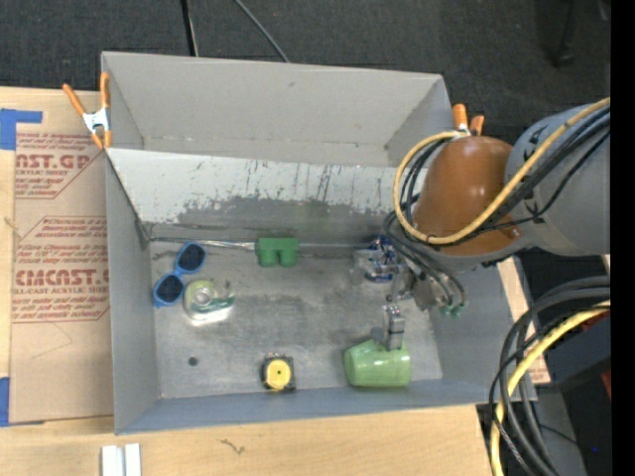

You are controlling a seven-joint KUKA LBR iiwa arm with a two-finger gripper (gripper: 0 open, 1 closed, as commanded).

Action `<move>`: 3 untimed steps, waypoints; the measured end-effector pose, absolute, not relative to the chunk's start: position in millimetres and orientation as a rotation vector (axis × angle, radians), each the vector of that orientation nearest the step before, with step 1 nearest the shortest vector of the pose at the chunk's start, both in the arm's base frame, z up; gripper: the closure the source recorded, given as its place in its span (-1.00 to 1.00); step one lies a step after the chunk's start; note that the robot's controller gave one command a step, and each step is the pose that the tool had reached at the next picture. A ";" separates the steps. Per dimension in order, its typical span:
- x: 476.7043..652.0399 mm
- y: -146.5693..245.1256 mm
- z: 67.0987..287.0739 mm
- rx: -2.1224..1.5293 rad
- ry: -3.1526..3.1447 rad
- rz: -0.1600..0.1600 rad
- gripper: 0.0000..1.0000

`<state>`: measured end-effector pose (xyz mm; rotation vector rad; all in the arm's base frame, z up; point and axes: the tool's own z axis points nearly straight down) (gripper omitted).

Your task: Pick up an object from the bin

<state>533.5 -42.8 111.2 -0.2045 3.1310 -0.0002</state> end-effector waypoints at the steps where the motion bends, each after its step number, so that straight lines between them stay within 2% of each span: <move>1: 513.1 -42.4 92.7 -0.551 3.073 0.005 -1.00; 2: 494.8 -43.2 89.0 -0.804 2.993 -0.004 -1.00; 3: 493.7 -34.4 86.2 -1.129 2.891 -0.013 -1.00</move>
Offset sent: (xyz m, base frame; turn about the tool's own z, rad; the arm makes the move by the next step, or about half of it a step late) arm -0.0437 -0.0085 -0.0412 -0.2855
